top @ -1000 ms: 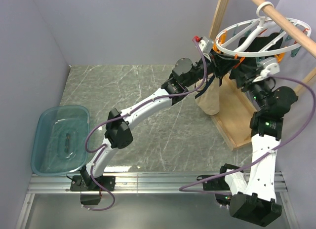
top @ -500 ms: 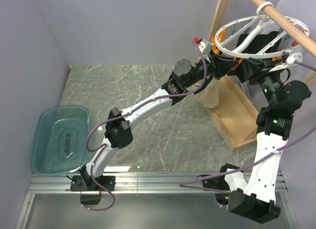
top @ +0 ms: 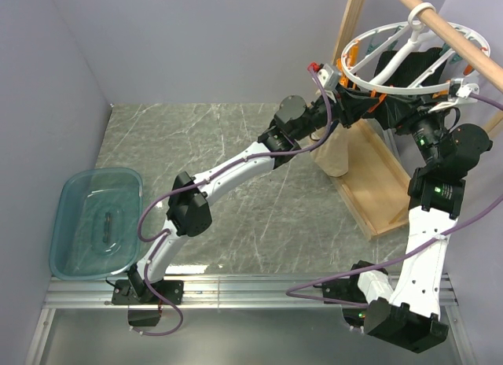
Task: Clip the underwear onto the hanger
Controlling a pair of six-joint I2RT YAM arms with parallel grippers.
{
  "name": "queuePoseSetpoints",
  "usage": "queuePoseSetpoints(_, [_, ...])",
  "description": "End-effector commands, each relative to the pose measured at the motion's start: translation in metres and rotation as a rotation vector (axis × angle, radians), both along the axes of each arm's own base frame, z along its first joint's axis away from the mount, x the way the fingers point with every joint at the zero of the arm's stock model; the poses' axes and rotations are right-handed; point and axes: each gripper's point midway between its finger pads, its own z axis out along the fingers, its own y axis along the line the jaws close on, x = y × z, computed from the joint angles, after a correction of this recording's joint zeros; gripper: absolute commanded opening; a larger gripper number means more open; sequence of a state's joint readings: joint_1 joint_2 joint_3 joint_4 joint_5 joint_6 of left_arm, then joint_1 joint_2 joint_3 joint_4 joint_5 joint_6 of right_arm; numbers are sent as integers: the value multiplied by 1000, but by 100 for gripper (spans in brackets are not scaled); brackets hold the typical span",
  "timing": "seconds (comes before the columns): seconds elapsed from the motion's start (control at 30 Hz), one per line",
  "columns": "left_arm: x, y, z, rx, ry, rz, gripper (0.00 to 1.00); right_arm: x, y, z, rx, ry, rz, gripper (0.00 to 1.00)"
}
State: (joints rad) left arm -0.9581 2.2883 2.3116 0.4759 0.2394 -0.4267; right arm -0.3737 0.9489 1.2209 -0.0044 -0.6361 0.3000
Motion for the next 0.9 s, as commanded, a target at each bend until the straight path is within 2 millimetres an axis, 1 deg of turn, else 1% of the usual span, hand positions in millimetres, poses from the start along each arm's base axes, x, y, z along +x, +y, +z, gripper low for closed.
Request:
queuePoseSetpoints(0.0, [-24, 5, 31, -57, -93, -28, 3, 2, -2, -1, 7, -5, -6, 34])
queuePoseSetpoints(0.1, [-25, 3, 31, -52, -106, -17, 3, 3, -1, -5, 11, 4, -4, 34])
queuePoseSetpoints(0.2, [-28, 2, 32, -57, -108, -14, 2, 1, 1, -7, 10, -10, -18, 34])
queuePoseSetpoints(0.23, [-27, 3, 32, -59, -107, -14, 2, 0, 0, -11, 22, -12, -34, 34])
queuePoseSetpoints(0.27, [-27, 3, 32, -59, -109, -15, 2, -1, 0, -9, 22, -34, -39, 33])
queuePoseSetpoints(0.33, [-29, 2, 32, -59, -110, -19, 2, -4, 0, -12, 38, -45, -41, 32])
queuePoseSetpoints(0.43, [-31, 1, 30, -54, -113, -24, 2, -2, 1, -12, 68, -51, -46, 31])
queuePoseSetpoints(0.6, [-32, -1, 27, -47, -118, -24, 2, -2, 0, -1, 121, -82, -48, 30])
queuePoseSetpoints(0.7, [-30, 0, 26, -44, -120, -12, 2, -8, 2, 5, 123, -109, -47, 29])
queuePoseSetpoints(0.87, [-30, 0, 27, -45, -125, -15, 1, -12, 4, 4, 114, -112, -37, 30])
